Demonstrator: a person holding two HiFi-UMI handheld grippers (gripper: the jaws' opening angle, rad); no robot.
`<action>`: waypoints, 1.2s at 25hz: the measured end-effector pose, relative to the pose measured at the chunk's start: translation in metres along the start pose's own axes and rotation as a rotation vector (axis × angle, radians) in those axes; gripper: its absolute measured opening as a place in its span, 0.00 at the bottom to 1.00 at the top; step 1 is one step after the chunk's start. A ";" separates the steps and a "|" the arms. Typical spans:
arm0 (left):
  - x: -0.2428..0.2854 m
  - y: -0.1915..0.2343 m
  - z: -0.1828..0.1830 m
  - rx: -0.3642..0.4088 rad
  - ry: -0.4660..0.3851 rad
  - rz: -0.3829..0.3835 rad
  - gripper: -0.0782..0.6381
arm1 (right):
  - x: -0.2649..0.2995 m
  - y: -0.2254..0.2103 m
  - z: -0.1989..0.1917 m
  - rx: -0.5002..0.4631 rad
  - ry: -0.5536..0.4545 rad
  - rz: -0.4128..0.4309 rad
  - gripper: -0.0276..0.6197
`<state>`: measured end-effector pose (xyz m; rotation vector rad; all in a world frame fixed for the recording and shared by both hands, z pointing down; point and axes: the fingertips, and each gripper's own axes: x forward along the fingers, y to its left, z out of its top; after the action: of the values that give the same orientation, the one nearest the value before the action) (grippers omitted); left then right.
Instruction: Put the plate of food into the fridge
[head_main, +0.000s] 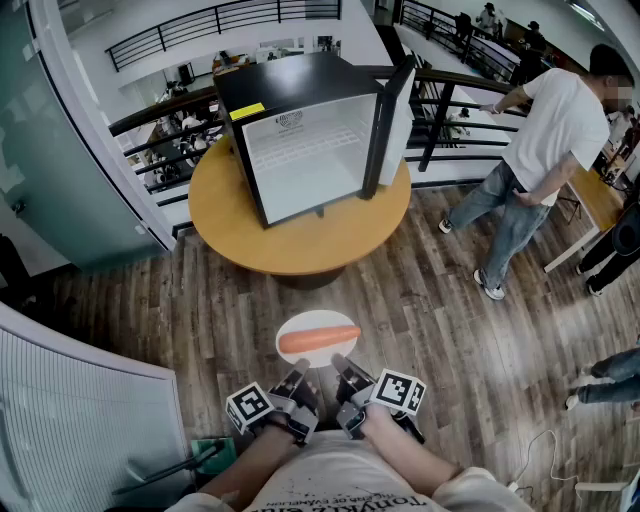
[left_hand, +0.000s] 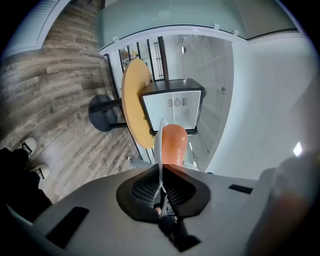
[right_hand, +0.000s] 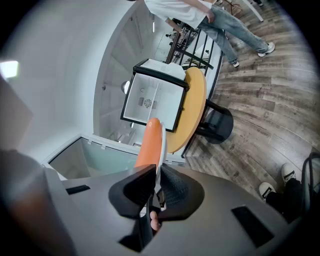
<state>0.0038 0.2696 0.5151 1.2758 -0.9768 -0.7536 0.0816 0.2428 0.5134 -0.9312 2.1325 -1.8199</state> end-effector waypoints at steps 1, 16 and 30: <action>0.001 0.000 0.000 0.000 0.000 0.000 0.16 | 0.000 -0.001 0.001 -0.001 0.001 -0.002 0.11; 0.005 -0.001 0.003 0.000 -0.004 -0.011 0.16 | 0.004 0.000 0.004 0.004 -0.010 0.006 0.11; -0.012 0.010 0.041 -0.001 0.041 -0.021 0.16 | 0.035 0.007 -0.022 0.022 -0.059 -0.014 0.11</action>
<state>-0.0390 0.2641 0.5237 1.2975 -0.9313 -0.7414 0.0406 0.2412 0.5208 -0.9846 2.0721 -1.7962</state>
